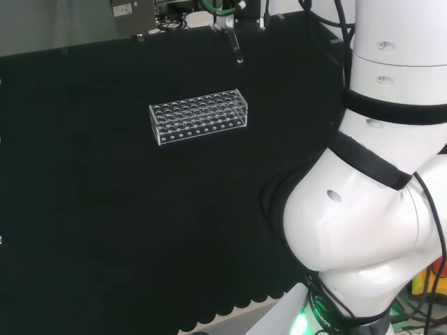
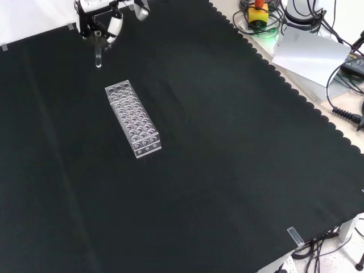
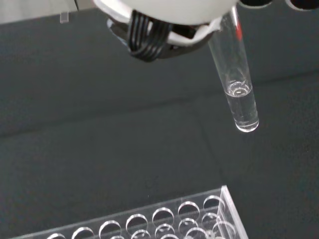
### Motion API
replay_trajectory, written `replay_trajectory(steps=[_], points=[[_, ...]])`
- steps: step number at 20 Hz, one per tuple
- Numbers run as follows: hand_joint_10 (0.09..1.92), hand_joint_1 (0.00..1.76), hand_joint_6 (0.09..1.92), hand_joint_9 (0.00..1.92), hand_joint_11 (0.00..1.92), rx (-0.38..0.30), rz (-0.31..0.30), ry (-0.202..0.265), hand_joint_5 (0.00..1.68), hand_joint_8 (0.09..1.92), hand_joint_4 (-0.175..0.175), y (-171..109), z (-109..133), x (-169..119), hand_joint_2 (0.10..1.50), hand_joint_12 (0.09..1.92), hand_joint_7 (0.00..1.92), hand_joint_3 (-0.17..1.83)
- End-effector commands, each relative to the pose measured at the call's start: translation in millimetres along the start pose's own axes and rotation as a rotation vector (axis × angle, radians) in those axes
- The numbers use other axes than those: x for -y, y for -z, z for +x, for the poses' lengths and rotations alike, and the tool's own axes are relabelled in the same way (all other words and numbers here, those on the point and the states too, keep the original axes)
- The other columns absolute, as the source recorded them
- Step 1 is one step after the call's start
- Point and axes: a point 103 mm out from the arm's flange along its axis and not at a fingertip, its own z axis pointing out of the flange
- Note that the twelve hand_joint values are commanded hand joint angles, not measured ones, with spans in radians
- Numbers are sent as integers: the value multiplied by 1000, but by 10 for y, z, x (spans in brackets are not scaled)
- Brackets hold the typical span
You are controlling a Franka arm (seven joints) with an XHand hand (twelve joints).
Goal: Shake the test tube.
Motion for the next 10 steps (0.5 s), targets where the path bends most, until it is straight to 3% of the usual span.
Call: replay_trajectory(steps=[1, 6, 10], points=[[464, 1221, 570, 1622, 1201, -17, -34, -8, 1297, 484, -175, 365, -47, 135, 716, 870, 1713, 538], [464, 1221, 570, 1622, 1200, -35, -41, -12, 1298, 485, -175, 467, -59, 243, 713, 871, 1714, 543], [464, 1221, 569, 1622, 1199, -51, -35, 6, 1299, 485, -175, 449, 73, 319, 711, 873, 1714, 546]])
